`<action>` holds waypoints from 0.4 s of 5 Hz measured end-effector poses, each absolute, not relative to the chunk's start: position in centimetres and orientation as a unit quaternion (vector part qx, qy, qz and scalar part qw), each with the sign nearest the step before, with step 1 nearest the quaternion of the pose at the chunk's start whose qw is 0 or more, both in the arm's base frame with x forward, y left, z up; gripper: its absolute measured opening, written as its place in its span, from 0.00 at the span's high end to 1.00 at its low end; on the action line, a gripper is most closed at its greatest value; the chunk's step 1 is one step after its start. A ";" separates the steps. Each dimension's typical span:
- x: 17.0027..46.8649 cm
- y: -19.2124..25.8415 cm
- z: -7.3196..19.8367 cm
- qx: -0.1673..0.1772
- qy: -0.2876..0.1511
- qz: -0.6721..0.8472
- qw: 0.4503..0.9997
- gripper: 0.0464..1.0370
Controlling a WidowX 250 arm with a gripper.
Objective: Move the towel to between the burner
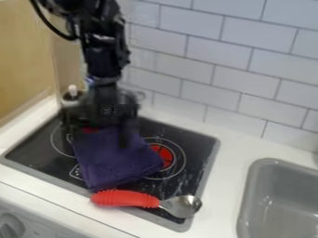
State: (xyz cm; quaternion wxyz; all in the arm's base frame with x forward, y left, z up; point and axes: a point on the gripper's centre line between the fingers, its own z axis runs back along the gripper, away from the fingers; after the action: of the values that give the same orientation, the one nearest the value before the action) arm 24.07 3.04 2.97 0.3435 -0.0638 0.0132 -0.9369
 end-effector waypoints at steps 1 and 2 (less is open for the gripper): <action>24.7 2.5 4.6 -0.037 -0.014 -0.940 0.338 0.04; 25.0 2.2 6.2 -0.012 -0.031 -0.946 0.324 0.04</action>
State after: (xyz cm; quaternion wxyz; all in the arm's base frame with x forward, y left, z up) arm 25.04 2.22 6.16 0.3238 -0.0119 -0.0314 -0.9455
